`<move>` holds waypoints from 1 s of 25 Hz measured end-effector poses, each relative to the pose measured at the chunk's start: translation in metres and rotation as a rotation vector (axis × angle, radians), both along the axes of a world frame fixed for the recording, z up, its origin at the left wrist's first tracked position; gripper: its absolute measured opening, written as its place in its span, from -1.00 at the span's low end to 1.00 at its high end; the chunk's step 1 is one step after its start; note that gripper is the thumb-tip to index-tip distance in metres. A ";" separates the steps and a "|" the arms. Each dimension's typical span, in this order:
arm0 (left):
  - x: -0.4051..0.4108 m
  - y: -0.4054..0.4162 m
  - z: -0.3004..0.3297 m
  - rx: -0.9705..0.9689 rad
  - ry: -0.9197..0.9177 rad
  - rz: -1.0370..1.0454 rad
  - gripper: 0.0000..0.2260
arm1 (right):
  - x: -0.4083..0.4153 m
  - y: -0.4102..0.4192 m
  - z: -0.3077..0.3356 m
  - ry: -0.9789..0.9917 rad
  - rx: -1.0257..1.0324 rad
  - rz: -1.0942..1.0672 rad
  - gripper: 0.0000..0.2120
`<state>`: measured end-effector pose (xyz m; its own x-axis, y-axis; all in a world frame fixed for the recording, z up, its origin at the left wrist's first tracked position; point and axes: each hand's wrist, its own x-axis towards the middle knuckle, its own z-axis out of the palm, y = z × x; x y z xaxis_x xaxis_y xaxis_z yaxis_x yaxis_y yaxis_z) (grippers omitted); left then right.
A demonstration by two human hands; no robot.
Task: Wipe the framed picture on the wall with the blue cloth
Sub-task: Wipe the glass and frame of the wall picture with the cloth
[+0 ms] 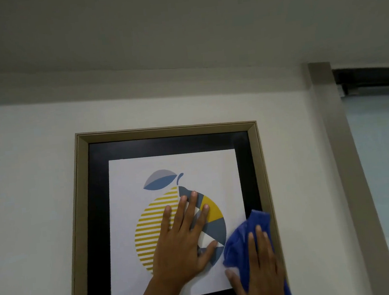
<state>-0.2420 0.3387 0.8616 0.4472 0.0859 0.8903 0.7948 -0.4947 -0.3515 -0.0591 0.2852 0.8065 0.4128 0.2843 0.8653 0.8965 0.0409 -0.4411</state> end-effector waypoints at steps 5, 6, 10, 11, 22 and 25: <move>0.000 0.001 -0.001 -0.026 0.012 -0.003 -0.31 | -0.002 -0.005 0.084 -0.302 0.214 0.029 -0.17; 0.000 0.002 -0.002 -0.025 0.006 -0.002 -0.31 | -0.003 -0.007 0.121 -0.287 0.235 0.038 -0.17; 0.000 0.003 -0.001 -0.011 0.008 0.010 -0.31 | 0.002 0.000 0.162 -0.320 0.264 0.022 -0.25; -0.001 0.003 -0.002 -0.017 0.007 0.004 -0.31 | 0.001 0.007 0.142 -0.307 0.242 0.025 -0.24; -0.001 0.001 -0.002 -0.015 0.006 0.007 -0.32 | 0.003 -0.008 0.134 -0.331 0.174 -0.002 -0.11; -0.001 0.002 -0.001 -0.006 0.004 0.011 -0.31 | -0.002 -0.002 0.183 -0.320 0.229 -0.034 -0.16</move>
